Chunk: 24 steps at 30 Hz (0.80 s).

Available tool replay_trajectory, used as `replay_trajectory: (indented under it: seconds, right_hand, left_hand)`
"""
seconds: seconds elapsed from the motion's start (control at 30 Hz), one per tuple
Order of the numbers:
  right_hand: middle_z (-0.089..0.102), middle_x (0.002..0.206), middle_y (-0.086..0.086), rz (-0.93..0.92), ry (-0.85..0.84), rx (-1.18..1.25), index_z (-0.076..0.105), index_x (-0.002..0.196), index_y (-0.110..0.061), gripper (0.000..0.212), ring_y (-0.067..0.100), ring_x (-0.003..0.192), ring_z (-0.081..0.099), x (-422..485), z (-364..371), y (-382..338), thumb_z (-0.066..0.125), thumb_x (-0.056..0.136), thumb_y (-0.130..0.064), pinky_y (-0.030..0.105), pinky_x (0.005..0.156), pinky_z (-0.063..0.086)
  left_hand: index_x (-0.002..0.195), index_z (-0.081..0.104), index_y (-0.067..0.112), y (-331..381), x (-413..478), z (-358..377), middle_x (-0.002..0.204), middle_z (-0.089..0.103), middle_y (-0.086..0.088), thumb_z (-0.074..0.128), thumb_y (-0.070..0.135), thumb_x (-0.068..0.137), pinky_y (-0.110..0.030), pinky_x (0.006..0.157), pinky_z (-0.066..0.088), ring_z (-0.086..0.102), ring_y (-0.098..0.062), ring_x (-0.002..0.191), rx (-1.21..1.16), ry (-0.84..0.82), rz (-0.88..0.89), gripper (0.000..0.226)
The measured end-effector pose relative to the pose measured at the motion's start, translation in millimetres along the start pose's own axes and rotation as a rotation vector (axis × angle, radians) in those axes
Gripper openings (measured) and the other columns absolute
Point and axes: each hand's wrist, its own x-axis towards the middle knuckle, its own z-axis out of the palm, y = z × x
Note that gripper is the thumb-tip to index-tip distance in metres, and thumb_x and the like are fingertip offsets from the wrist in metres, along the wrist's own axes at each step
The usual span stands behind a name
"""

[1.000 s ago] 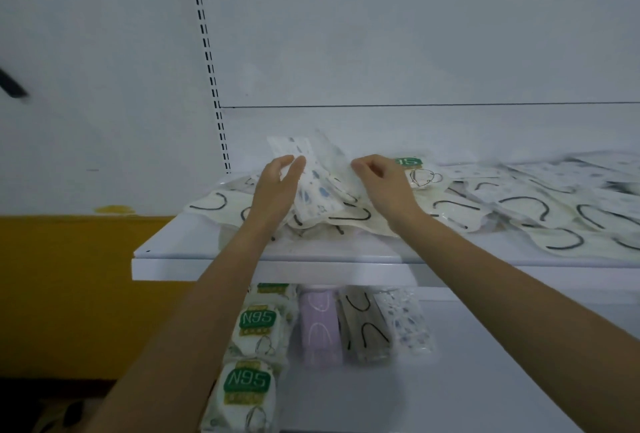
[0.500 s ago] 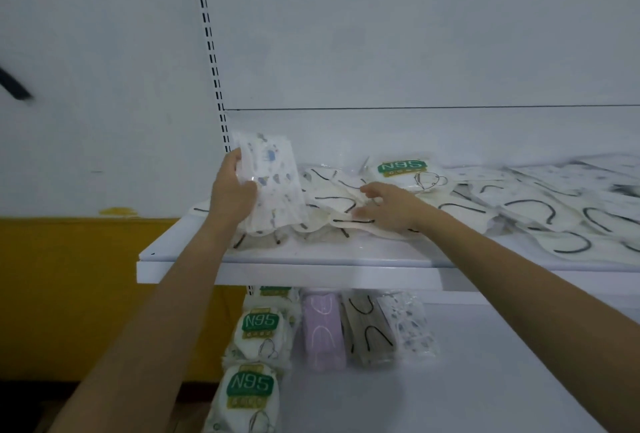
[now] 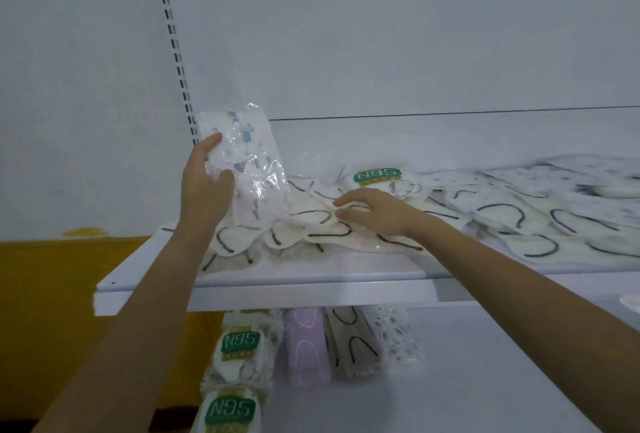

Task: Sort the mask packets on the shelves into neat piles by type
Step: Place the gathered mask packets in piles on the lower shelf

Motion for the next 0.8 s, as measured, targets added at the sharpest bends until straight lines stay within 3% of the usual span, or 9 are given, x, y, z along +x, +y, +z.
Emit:
replay_trajectory:
  seconds: [0.13,0.27,0.33,0.4,0.43,0.53,0.6,0.73,0.8]
  right_hand:
    - [0.06,0.115,-0.004,0.068,0.25,0.05,0.062,0.117,-0.017,0.028,0.013,0.115,0.053,-20.5,-53.2,41.8,0.054,0.093,-0.029,0.019,0.088,0.034]
    - [0.063,0.117,0.005,0.211,0.375,-0.009,0.062,0.116,-0.013,0.026,0.018,0.11,0.057,-39.5,-110.5,106.9,0.055,0.092,-0.018,0.02,0.086,0.037]
    - [0.062,0.119,0.005,0.249,0.366,-0.065,0.062,0.117,-0.013,0.027,0.018,0.111,0.056,-38.6,-133.8,138.8,0.053,0.092,-0.015,0.017,0.083,0.036]
    - [0.061,0.121,0.006,0.257,0.33,-0.104,0.061,0.118,-0.013,0.027,0.017,0.107,0.056,-28.7,-150.5,164.7,0.051,0.092,-0.014,0.015,0.077,0.037]
    - [0.06,0.123,0.006,0.251,0.299,-0.124,0.06,0.119,-0.013,0.028,0.019,0.108,0.056,-21.1,-156.6,175.5,0.05,0.093,-0.014,0.016,0.077,0.037]
    - [0.053,0.132,0.007,0.18,0.162,-0.223,0.054,0.126,-0.013,0.032,0.022,0.12,0.049,13.4,-166.0,198.6,0.045,0.096,-0.016,0.022,0.09,0.036]
    - [0.048,0.139,0.006,0.11,0.066,-0.304,0.048,0.133,-0.012,0.037,0.023,0.126,0.044,37.2,-162.2,206.0,0.043,0.097,-0.018,0.025,0.099,0.032]
    - [0.033,0.149,0.006,0.095,-0.192,-0.415,0.033,0.142,-0.013,0.053,0.024,0.134,0.035,77.2,-142.2,221.7,0.049,0.095,-0.031,0.033,0.109,0.027]
    - [0.031,0.151,0.004,0.165,-0.289,-0.423,0.031,0.144,-0.016,0.064,0.024,0.135,0.034,89.2,-140.5,228.8,0.057,0.09,-0.038,0.037,0.11,0.028]
  left_hand:
    - [0.132,0.047,0.015,24.2,-7.3,55.5,0.131,0.048,0.006,0.045,-0.01,0.084,-0.02,0.094,0.047,0.05,-0.008,0.116,-0.072,-0.116,0.063,0.054]
    - [0.129,0.048,0.011,35.5,-16.2,128.7,0.127,0.049,0.004,0.046,-0.014,0.081,-0.037,0.106,0.039,0.046,-0.011,0.122,-0.086,-0.219,0.1,0.054]
    - [0.13,0.048,0.01,40.0,-21.6,163.5,0.13,0.048,0.003,0.046,-0.013,0.081,-0.017,0.105,0.036,0.042,-0.005,0.119,-0.042,-0.233,0.112,0.054]
    - [0.131,0.047,0.01,44.3,-25.5,192.9,0.131,0.046,0.005,0.046,-0.012,0.081,0.004,0.092,0.029,0.039,-0.001,0.117,0.012,-0.232,0.116,0.055]
    - [0.132,0.047,0.01,44.6,-27.2,205.9,0.131,0.046,0.005,0.046,-0.012,0.08,0.004,0.092,0.028,0.039,-0.002,0.117,0.034,-0.226,0.11,0.056]
    - [0.132,0.046,0.009,44.5,-32.4,242.6,0.136,0.047,-0.002,0.045,-0.011,0.08,-0.02,0.106,0.033,0.043,-0.013,0.125,0.104,-0.152,0.09,0.056]
    - [0.132,0.045,0.007,44.9,-39.1,263.6,0.137,0.047,-0.006,0.044,-0.012,0.08,-0.021,0.107,0.03,0.043,-0.019,0.127,0.139,-0.059,0.089,0.055]
    - [0.135,0.043,0.006,35.9,-51.9,278.6,0.136,0.046,-0.009,0.041,-0.012,0.081,0.006,0.094,0.019,0.041,-0.012,0.123,0.263,0.071,0.199,0.057]
    - [0.134,0.044,0.006,30.1,-54.8,276.0,0.134,0.047,-0.012,0.04,-0.013,0.083,0.01,0.088,0.017,0.04,-0.007,0.118,0.331,0.07,0.269,0.055]
